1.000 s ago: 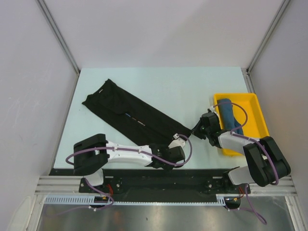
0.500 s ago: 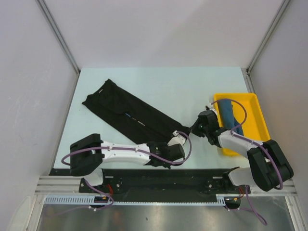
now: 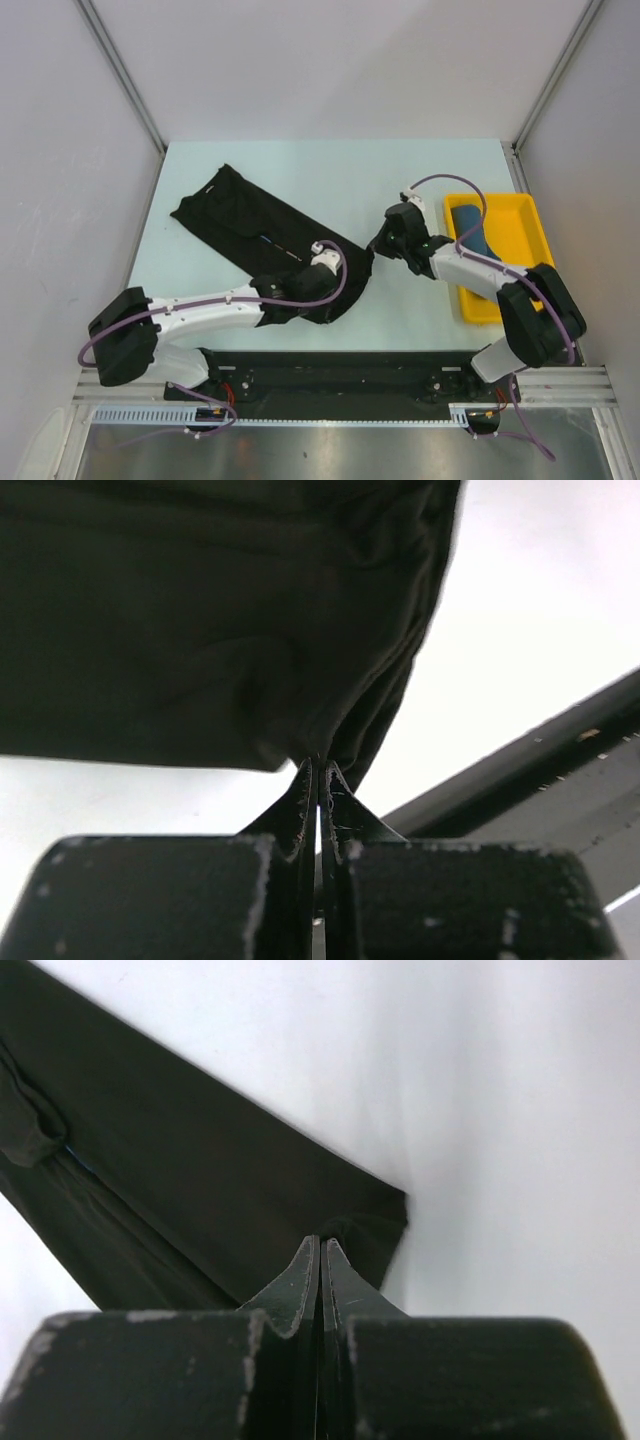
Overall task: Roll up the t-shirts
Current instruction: Roll the T-shirt to the center of the board.
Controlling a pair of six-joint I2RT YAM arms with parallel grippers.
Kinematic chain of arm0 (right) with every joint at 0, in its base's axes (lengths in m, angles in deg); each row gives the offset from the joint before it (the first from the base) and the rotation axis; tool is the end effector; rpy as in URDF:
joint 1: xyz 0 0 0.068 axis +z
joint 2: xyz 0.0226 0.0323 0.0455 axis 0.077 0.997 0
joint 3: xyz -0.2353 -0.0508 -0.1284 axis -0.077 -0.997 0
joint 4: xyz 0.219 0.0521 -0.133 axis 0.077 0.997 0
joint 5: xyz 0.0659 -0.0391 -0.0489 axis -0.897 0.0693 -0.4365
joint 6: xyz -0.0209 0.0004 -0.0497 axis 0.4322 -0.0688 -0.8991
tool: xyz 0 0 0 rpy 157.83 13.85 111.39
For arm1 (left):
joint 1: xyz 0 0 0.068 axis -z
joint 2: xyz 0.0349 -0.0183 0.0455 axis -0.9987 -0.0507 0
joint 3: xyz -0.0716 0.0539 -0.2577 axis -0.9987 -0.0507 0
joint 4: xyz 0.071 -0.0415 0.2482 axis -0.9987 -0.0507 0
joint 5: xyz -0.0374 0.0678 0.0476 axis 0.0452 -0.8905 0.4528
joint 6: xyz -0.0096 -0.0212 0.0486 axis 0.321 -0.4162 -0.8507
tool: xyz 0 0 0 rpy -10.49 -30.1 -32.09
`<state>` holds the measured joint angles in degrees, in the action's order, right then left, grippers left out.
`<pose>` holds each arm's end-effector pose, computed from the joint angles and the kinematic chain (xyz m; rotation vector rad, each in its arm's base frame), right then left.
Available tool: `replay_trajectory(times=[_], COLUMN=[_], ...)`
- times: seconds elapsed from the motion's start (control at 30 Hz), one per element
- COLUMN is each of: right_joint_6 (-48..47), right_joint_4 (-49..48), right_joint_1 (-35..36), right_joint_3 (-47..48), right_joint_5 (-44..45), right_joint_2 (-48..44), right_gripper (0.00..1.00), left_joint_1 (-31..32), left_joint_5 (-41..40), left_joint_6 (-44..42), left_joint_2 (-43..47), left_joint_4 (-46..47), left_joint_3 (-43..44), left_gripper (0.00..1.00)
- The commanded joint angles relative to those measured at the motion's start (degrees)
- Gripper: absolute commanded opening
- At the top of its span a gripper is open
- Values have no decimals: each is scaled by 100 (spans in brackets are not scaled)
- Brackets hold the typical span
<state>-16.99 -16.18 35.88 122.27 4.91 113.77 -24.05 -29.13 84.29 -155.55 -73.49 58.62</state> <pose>0.2680 0.1591 0.2070 0.3189 2.2940 0.5583 0.1295 -0.2386 0.2098 0.5033 2.4901 -0.4700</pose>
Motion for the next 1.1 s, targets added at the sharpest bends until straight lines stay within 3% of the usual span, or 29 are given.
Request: replay_trajectory(times=[0.0, 0.23, 0.53, 0.83, 0.93, 0.97, 1.03, 1.07], right_joint_6=[55, 178, 126, 3, -172, -226, -410, -463], right_joint_4=[-103, -173, -173, -182, -173, -165, -165, -104], right_joint_1=[167, 360, 431, 449, 431, 431, 396, 396], right_joint_3=[716, 1569, 2256, 2388, 2397, 2397, 2397, 2397], right_joint_5=[299, 282, 220, 176, 36, 36, -26, 0], right_joint_2=[568, 1438, 2124, 2318, 2230, 2187, 2003, 1941], right_gripper=[0, 0, 0, 0, 6, 16, 28, 37], left_joint_1=[-433, -1206, -2024, -2569, -2640, -2657, -2718, -2736], left_joint_5=[528, 950, 1495, 1566, 1514, 1461, 1417, 1399], left_joint_6=[376, 833, 974, 921, 886, 877, 877, 877], left_joint_2=[438, 851, 1115, 1326, 1388, 1431, 1651, 1739], left_joint_4=[468, 915, 1040, 873, 759, 689, 679, 662], left_joint_3=[-513, -1251, -1516, -1534, -1525, -1560, -1622, -1657], left_gripper=[0, 0, 0, 9, 21, 39, 56, 58])
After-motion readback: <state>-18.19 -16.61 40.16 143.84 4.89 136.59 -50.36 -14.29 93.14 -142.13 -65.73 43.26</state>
